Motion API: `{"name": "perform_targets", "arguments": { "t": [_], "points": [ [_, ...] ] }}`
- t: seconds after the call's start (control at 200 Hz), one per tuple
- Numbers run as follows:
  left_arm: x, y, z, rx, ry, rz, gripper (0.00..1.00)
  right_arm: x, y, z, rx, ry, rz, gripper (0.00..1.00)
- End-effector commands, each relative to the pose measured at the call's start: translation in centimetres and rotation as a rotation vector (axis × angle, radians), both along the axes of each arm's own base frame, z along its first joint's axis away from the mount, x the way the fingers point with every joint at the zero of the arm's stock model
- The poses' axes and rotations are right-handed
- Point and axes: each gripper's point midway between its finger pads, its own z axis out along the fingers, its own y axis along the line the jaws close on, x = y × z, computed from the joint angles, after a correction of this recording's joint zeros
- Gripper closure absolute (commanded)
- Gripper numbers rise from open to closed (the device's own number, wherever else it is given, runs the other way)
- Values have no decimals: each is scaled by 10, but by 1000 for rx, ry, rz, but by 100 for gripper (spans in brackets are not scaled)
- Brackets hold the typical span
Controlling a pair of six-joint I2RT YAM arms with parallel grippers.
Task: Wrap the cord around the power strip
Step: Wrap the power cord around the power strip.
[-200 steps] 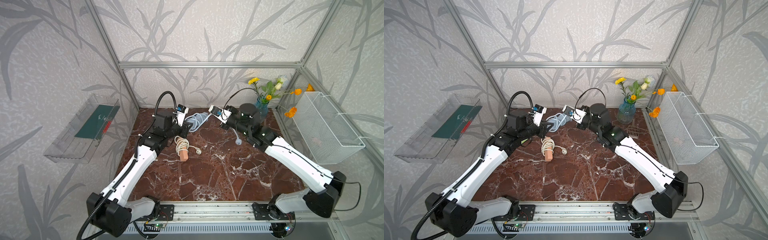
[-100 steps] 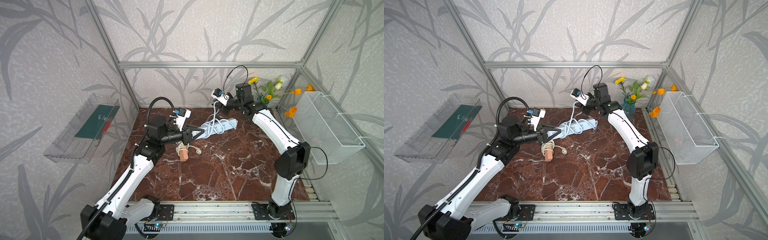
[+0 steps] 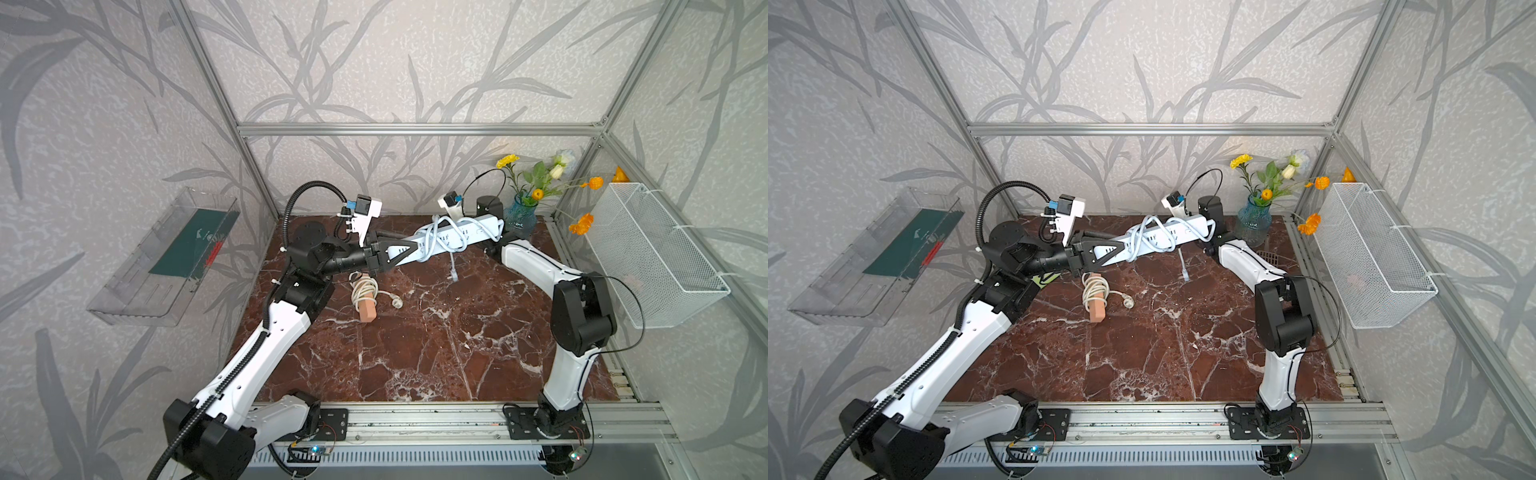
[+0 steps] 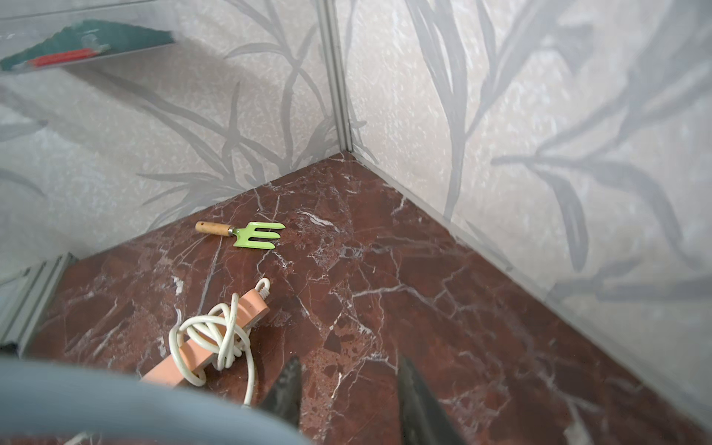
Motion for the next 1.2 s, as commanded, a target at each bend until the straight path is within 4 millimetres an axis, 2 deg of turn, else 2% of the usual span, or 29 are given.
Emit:
{"name": "perform_targets", "arguments": {
  "t": [0.0, 0.07, 0.15, 0.205, 0.325, 0.395, 0.505, 0.515, 0.61, 0.7, 0.775, 0.88, 0.93, 0.99, 1.14, 1.159, 1.194],
  "points": [
    [-7, 9, 52, -88, -186, 67, 100, 15, 5, 29, 134, -107, -144, 53],
    [0, 11, 54, -89, -191, 106, 100, 15, 13, 12, 134, -84, -171, 57],
    [8, 17, 58, -98, -202, 163, 100, 16, 19, -11, 129, -52, -205, 68],
    [19, 25, 58, -93, -204, 236, 100, 15, 17, -28, 118, -30, -249, 81],
    [58, 48, 46, 0, -199, 482, 100, -4, 13, -46, 90, -26, -289, 93],
    [86, 67, 33, 78, -202, 660, 100, -24, 16, -45, 25, -70, -284, 96],
    [124, 97, -3, 321, -215, 889, 100, -61, 22, -42, -134, -164, -235, 99],
    [127, 101, -7, 345, -215, 908, 100, -66, 22, -34, -138, -184, -229, 100],
    [150, 128, -49, 597, -210, 1050, 100, -98, 25, -16, -259, -286, -145, 100],
    [161, 139, -94, 809, -182, 1056, 100, -126, 29, 14, -356, -407, -62, 100],
    [160, 136, -125, 886, -132, 995, 100, -131, 27, 54, -392, -508, -58, 100],
    [146, 110, -156, 883, -31, 804, 100, -125, 29, 120, -387, -653, -84, 100],
    [133, 92, -162, 837, 6, 694, 100, -120, 35, 150, -372, -709, -88, 100],
    [117, 72, -162, 771, 37, 573, 100, -109, 42, 175, -386, -777, -85, 100],
    [66, 28, -138, 543, 87, 287, 100, -60, 47, 195, -483, -817, -65, 100],
    [59, 23, -132, 505, 89, 253, 100, -49, 50, 185, -488, -786, -42, 100],
    [47, 17, -122, 441, 90, 194, 100, -39, 50, 182, -476, -749, -15, 100]
  ]
}}
